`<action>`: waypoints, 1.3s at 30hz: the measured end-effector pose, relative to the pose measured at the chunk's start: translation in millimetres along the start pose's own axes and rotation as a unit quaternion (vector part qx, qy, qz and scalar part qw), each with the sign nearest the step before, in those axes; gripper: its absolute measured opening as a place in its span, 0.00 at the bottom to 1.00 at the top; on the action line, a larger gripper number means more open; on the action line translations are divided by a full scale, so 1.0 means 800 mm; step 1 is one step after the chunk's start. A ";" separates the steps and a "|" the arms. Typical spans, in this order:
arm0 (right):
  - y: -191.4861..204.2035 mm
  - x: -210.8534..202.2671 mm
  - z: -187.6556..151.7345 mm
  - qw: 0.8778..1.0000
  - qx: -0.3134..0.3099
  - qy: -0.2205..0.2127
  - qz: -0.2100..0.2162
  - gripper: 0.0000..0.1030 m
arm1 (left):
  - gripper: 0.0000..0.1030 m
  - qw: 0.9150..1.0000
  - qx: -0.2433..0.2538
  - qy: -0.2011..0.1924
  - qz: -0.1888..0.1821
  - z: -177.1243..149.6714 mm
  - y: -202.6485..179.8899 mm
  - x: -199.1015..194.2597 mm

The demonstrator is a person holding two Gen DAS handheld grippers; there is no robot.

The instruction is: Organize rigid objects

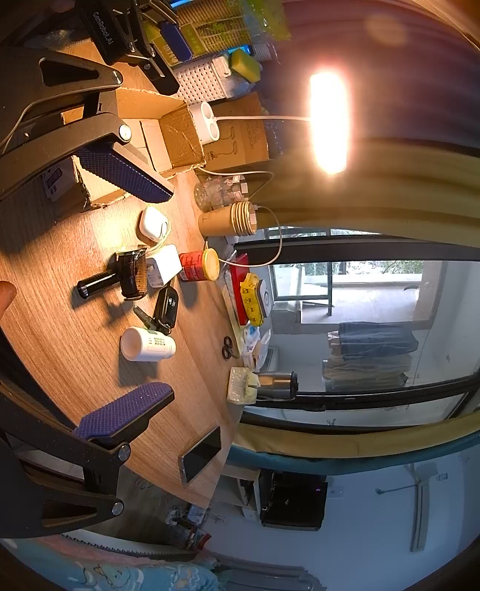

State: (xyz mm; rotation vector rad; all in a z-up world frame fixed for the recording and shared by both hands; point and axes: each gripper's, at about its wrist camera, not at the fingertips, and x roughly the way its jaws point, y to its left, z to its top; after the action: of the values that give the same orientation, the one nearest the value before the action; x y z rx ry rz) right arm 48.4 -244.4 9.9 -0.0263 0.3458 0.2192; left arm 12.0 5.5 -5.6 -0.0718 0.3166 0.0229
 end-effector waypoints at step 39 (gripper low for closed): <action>-0.043 0.060 -0.039 0.996 0.053 0.074 -0.008 0.97 | 0.83 0.989 -0.036 0.138 0.031 -0.025 0.007 0.055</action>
State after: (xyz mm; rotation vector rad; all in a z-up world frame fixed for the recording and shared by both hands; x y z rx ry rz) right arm 89.3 -270.1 -36.3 0.0604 0.5044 0.1823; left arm 47.0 10.4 -38.7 -0.1375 0.5943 0.0860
